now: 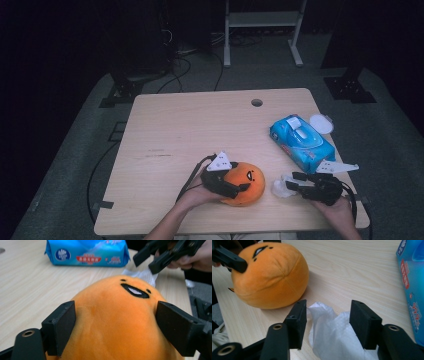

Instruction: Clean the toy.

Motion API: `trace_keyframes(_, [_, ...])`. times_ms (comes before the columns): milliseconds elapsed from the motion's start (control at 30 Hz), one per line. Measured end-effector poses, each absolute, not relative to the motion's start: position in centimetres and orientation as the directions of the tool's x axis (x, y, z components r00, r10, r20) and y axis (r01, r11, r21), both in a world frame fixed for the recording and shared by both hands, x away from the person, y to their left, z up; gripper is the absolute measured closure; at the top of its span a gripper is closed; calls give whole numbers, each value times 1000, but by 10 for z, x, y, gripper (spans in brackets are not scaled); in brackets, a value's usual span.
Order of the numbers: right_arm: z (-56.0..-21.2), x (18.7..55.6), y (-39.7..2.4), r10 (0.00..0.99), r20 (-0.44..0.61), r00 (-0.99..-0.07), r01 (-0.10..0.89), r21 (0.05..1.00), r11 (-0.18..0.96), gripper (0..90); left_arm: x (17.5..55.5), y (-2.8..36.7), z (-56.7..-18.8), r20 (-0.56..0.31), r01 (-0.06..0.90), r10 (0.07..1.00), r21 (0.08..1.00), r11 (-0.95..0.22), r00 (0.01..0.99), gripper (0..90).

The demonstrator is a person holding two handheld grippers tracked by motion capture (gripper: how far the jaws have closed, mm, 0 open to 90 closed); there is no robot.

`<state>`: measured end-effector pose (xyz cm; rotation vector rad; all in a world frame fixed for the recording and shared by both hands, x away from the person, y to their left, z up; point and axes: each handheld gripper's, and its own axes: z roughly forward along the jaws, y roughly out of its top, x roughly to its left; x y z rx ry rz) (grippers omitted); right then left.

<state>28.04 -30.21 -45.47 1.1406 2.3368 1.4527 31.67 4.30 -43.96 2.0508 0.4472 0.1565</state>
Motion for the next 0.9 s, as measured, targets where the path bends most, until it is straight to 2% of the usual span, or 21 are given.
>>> trace_keyframes(67, [-455, 281, -302, 671, 256, -695, 520, 824, 224, 430, 317, 43, -441, -61, 241, 374, 857, -456, 925, 248])
trace_keyframes(200, [-453, 279, -303, 668, 260, -697, 516, 828, 217, 422, 316, 42, -440, -48, 240, 383, 849, -471, 922, 396])
trace_keyframes(400, [-447, 278, -307, 669, 270, -693, 503, 845, 179, 420, 312, 40, -434, -22, 215, 374, 850, -482, 927, 525])
trace_keyframes(467, [-445, 278, -309, 666, 282, -691, 502, 849, 161, 421, 313, 42, -429, -63, 238, 358, 850, -470, 931, 542])
trace_keyframes(633, [-440, 277, -309, 659, 286, -695, 486, 863, 138, 422, 315, 45, -421, -56, 225, 352, 858, -461, 934, 574])
trace_keyframes(800, [-436, 278, -306, 657, 281, -699, 474, 870, 133, 421, 325, 54, -415, -63, 239, 397, 879, -413, 916, 576])
trace_keyframes(900, [-435, 279, -305, 659, 273, -700, 467, 874, 135, 417, 334, 60, -408, -20, 221, 439, 884, -411, 898, 575])
